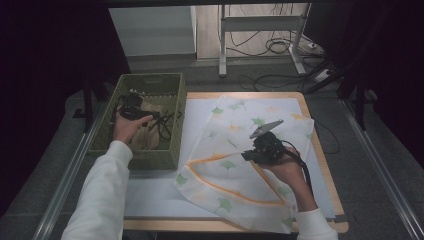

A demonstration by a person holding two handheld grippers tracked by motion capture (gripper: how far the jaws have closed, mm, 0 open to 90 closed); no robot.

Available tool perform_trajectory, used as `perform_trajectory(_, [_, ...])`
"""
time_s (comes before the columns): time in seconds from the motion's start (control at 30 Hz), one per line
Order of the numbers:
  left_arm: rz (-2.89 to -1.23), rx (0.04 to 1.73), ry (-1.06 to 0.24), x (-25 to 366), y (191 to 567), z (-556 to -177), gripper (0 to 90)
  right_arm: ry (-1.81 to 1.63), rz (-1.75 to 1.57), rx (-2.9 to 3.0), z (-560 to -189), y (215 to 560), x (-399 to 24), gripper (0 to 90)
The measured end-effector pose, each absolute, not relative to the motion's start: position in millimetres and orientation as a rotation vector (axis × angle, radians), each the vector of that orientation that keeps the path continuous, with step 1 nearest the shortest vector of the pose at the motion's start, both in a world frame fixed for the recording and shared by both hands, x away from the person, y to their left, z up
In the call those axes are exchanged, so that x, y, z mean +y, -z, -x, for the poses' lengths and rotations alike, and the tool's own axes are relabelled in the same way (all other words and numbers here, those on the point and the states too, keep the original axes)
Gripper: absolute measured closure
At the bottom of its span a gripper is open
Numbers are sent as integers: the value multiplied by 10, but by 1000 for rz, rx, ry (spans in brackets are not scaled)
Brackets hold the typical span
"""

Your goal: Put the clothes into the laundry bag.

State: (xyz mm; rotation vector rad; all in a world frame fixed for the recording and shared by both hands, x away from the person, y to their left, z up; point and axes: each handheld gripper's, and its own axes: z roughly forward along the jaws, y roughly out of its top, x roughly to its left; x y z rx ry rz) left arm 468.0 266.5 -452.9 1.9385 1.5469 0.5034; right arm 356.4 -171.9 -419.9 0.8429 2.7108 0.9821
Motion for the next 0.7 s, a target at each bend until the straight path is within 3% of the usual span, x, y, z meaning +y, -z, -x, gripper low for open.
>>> perform_trajectory(0.7, [-1980,1625,-378,2710,4760,-4736,123,-958,-825,2728,-3566,4229,-1690,873])
